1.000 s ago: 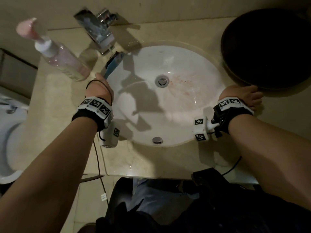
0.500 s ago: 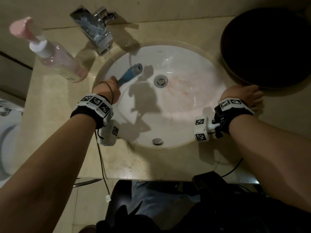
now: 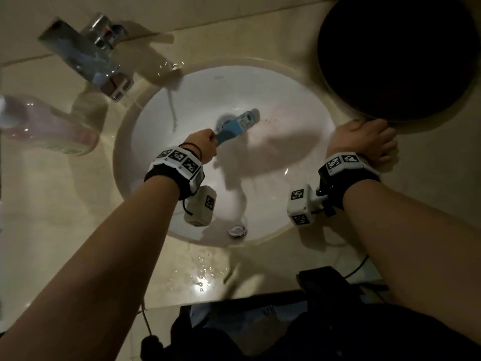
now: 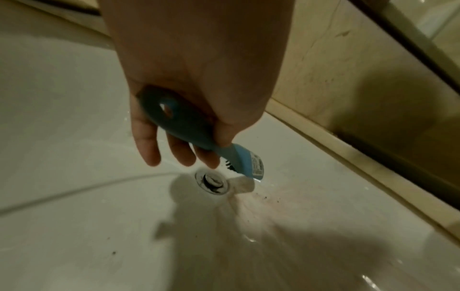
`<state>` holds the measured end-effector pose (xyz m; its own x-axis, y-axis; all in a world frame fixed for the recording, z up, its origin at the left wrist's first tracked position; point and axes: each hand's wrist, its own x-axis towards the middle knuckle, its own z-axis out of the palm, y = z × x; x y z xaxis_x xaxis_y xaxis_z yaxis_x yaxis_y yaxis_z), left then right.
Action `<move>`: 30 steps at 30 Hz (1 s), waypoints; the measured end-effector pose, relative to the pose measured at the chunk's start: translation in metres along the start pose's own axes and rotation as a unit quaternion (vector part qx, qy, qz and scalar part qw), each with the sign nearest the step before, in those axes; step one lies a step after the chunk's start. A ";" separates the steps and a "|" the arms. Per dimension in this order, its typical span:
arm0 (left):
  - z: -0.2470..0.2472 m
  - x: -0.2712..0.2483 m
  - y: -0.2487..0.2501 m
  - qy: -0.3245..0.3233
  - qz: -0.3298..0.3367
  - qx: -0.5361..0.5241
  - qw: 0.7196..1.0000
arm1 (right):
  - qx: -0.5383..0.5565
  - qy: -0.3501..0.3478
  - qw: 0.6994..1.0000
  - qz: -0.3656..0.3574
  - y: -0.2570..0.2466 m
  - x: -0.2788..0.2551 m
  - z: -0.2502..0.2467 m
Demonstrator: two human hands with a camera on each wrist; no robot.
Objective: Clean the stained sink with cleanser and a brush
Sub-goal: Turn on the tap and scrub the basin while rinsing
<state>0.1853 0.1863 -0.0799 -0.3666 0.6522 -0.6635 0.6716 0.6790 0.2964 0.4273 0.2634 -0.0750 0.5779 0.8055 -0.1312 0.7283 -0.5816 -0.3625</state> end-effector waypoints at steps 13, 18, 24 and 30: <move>0.034 0.045 0.005 -0.045 -0.036 0.049 0.997 | -0.034 0.020 0.999 0.013 0.001 0.004 0.006; 0.033 0.046 0.000 -0.038 -0.063 -0.019 0.997 | -0.038 0.019 0.999 0.009 0.000 0.003 0.005; 0.049 0.027 0.007 -0.173 -0.009 0.022 0.985 | -0.030 0.018 0.999 0.008 0.000 0.001 0.004; 0.033 0.031 -0.004 -0.038 -0.065 0.069 0.995 | -0.028 0.018 0.999 0.009 0.000 0.002 0.005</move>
<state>0.1923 0.1927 -0.1246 -0.4107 0.5304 -0.7416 0.7053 0.7003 0.1103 0.4264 0.2657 -0.0797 0.6040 0.7902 -0.1034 0.7363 -0.6030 -0.3072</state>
